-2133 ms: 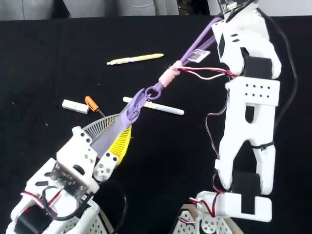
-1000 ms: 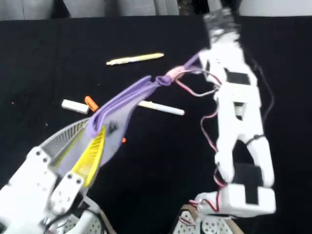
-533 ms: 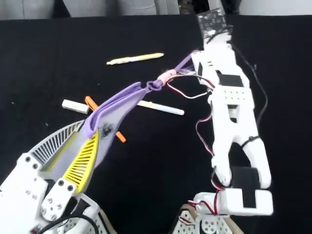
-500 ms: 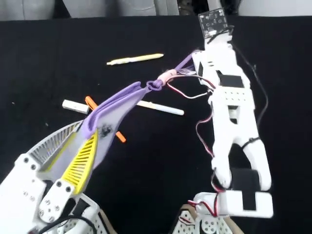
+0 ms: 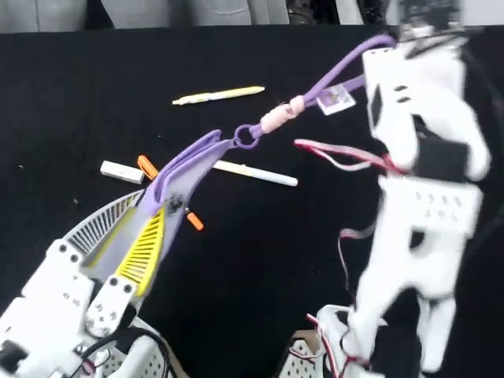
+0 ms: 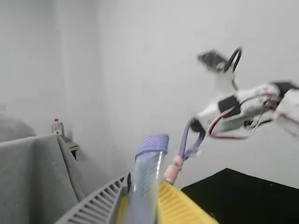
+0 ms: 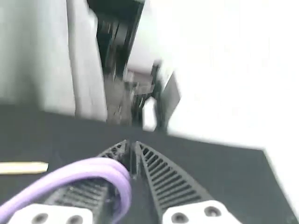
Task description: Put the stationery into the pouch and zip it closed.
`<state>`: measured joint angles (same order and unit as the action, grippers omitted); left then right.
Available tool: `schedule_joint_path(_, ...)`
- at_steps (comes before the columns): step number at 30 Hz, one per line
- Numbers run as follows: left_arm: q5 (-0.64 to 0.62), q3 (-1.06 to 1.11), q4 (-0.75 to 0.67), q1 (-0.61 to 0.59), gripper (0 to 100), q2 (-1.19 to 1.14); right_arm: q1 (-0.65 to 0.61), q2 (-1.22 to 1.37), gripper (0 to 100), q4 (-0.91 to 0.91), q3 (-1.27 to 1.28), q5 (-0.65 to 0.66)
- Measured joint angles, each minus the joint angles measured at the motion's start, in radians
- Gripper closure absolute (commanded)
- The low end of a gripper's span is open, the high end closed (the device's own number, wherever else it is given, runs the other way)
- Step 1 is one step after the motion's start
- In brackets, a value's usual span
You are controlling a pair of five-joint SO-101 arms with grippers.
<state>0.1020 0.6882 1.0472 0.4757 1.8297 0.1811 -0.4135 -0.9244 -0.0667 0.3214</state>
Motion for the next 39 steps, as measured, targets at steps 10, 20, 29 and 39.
schedule_joint_path(10,-0.075,0.094,-0.002,-0.002,76,0.000,-0.132,-0.061,98.7,-0.350,-0.451,-0.026)
schedule_joint_path(20,-0.121,0.018,-0.012,-0.008,77,0.000,-0.149,-0.061,98.7,-0.396,-0.568,-0.026)
schedule_joint_path(29,-0.149,-0.028,-0.012,-0.242,77,0.000,-0.150,-0.063,98.7,-0.407,-0.652,-0.025)
schedule_joint_path(39,-0.213,0.060,-0.012,-0.431,77,0.000,-0.150,-0.072,98.7,-0.446,-0.695,-0.025)
